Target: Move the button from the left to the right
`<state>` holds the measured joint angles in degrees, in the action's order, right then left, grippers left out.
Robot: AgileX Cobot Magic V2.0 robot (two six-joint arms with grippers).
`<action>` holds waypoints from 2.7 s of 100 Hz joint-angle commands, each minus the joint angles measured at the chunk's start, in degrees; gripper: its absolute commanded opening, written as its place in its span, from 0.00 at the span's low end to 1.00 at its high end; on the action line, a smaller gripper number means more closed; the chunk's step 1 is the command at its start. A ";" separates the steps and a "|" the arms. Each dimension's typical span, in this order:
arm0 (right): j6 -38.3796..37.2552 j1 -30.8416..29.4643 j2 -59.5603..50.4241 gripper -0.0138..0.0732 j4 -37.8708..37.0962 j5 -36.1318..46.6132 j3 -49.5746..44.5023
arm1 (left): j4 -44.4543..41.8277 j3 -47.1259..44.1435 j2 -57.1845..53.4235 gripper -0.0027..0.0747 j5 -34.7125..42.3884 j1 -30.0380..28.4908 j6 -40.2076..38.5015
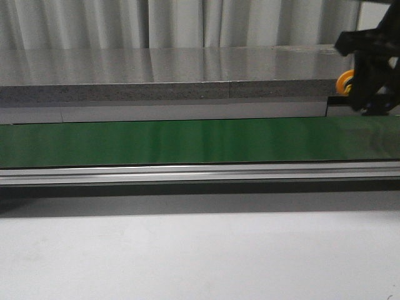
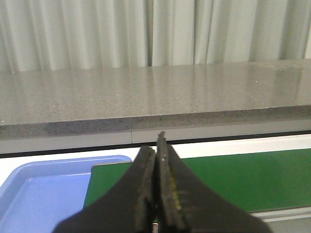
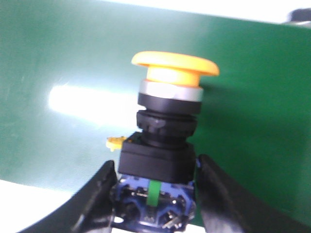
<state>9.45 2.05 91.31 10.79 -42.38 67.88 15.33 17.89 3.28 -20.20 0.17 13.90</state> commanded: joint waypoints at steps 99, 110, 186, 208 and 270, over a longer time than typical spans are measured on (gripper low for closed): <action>26.35 -32.44 12.29 0.40 0.00 3.61 8.81 | 0.83 1.44 0.75 0.01 4.52 0.35 -0.04; 26.49 -32.36 13.61 0.40 0.00 3.55 8.81 | 0.83 1.44 0.75 0.01 4.52 0.35 -0.04; 30.49 -32.36 16.32 0.69 2.50 1.26 8.81 | 0.83 1.44 0.75 0.01 4.52 0.35 -0.04; 30.44 -32.36 16.14 0.73 0.87 1.26 8.81 | 0.83 1.44 0.75 0.01 4.52 0.35 -0.04; 27.31 -27.77 4.82 0.73 13.23 3.09 14.51 | 0.83 1.44 0.75 0.01 4.52 0.35 -0.04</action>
<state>36.79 -27.69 100.82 19.26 -41.73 80.16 15.33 17.89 3.28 -20.20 0.17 13.90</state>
